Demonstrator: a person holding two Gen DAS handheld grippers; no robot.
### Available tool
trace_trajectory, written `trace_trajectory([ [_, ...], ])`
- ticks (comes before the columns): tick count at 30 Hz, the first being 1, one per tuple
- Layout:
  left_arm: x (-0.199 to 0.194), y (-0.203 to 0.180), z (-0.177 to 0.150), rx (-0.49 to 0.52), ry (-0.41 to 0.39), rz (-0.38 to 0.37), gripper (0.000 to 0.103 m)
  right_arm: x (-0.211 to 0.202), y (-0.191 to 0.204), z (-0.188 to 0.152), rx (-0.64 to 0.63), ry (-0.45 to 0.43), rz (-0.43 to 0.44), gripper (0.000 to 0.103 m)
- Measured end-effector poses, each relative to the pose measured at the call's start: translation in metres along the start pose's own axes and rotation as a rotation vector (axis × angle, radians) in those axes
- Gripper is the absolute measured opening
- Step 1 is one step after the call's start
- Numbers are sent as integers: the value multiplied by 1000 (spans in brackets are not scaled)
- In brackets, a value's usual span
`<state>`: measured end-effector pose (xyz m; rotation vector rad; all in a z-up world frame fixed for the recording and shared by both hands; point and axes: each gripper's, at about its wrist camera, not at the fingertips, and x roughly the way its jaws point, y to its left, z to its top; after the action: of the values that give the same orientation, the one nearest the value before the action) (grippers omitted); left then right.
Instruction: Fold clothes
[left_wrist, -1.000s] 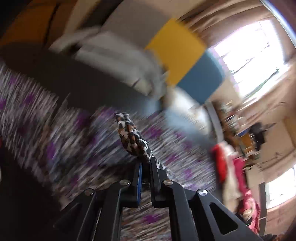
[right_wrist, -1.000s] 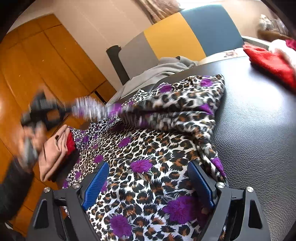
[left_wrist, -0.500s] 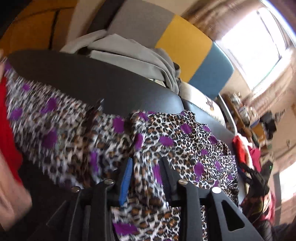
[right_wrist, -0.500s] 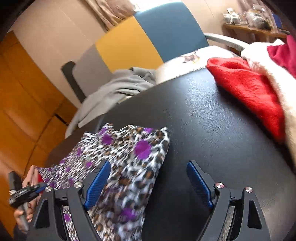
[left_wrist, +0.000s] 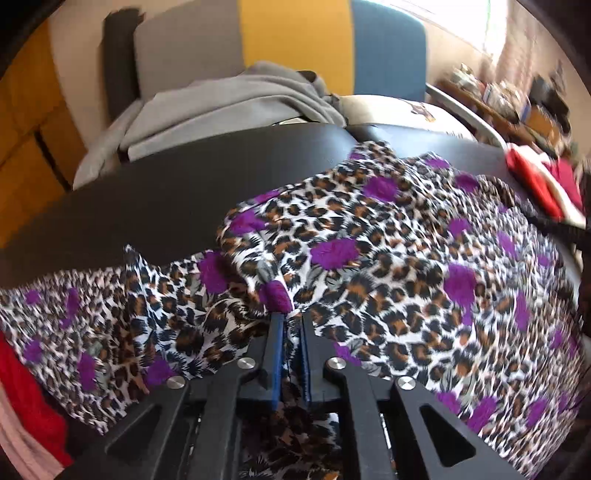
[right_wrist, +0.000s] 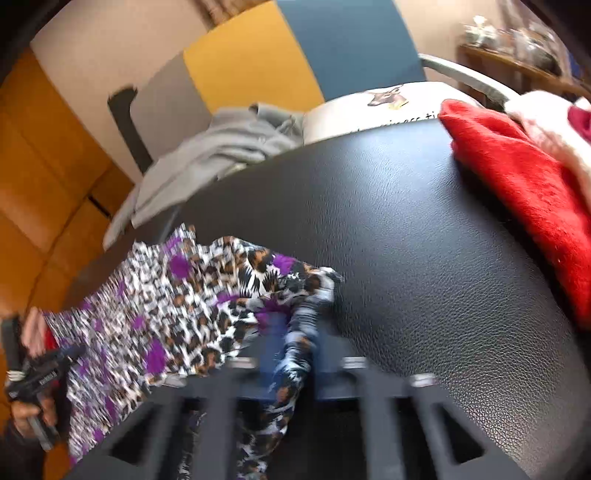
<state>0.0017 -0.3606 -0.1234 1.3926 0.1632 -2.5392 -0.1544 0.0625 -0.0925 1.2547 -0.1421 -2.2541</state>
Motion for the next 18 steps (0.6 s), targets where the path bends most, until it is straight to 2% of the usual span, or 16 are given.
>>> trace_trajectory([
  [3, -24, 7, 10, -82, -102, -33, 5, -19, 7, 1, -45, -55, -11, 8],
  [5, -33, 15, 22, -149, -155, -51, 5, -39, 5, 6, -50, -128, -29, 7],
  [7, -35, 20, 34, -202, -186, -53, 5, -42, -6, 12, -25, -136, -76, 6],
  [8, -28, 21, 40, -218, -169, -51, 6, -41, -13, 14, -13, -135, -102, 6],
  [10, -6, 27, 46, -264, -54, -94, 10, -32, -34, 13, 41, -107, -158, 6],
  [11, 1, 32, 44, -292, -9, -88, 13, -30, -43, 12, 72, -95, -171, 6],
  [12, 8, 37, 41, -322, 34, -74, 13, -29, -51, 9, 105, -87, -161, 11],
  [14, 5, 46, 32, -357, 21, -96, 17, -34, -55, 1, 128, -91, -78, 11],
  [16, -7, 49, 24, -340, -19, -112, 21, -43, -48, -5, 84, -102, -36, 24],
  [18, -19, 42, 24, -272, -59, -94, 25, -52, -34, -5, 24, -115, -15, 61],
])
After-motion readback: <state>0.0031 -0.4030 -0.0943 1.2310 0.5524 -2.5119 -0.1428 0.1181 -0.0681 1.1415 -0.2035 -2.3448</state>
